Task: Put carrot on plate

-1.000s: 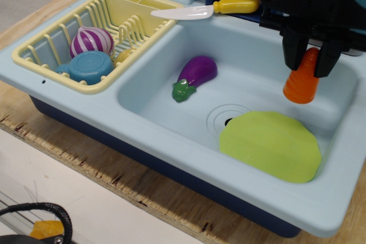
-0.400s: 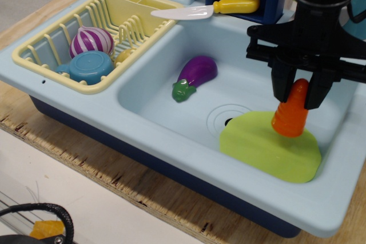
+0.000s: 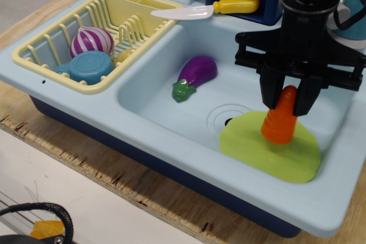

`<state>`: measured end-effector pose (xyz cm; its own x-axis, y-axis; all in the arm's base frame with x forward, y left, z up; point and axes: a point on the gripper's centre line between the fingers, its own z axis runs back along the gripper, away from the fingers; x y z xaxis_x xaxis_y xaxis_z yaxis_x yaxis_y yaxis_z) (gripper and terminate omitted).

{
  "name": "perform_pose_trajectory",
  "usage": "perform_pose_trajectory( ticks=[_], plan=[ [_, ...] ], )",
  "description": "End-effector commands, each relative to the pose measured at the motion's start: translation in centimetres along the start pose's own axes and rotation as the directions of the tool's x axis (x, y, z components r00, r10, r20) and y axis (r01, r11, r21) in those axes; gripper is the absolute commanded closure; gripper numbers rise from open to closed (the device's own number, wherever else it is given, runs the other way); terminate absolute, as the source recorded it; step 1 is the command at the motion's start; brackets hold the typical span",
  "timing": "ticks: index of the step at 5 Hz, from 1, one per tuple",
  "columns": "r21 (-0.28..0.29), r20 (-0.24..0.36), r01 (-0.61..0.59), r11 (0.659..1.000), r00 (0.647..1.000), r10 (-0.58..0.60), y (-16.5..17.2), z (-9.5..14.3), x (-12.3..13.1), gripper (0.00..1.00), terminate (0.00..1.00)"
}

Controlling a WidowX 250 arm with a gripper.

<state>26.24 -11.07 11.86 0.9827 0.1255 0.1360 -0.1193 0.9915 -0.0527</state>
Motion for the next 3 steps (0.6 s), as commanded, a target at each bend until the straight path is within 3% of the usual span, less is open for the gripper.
perform_pose_trajectory(
  ticks=[1,2,3],
  plan=[
    [-0.075,0.044,-0.016,0.997,0.999,0.02,0.35,0.64,0.31,0.0,0.0],
    [-0.075,0.044,-0.016,0.997,0.999,0.02,0.35,0.64,0.31,0.0,0.0],
    [-0.075,0.044,-0.016,0.997,0.999,0.02,0.35,0.64,0.31,0.0,1.0]
  ],
)
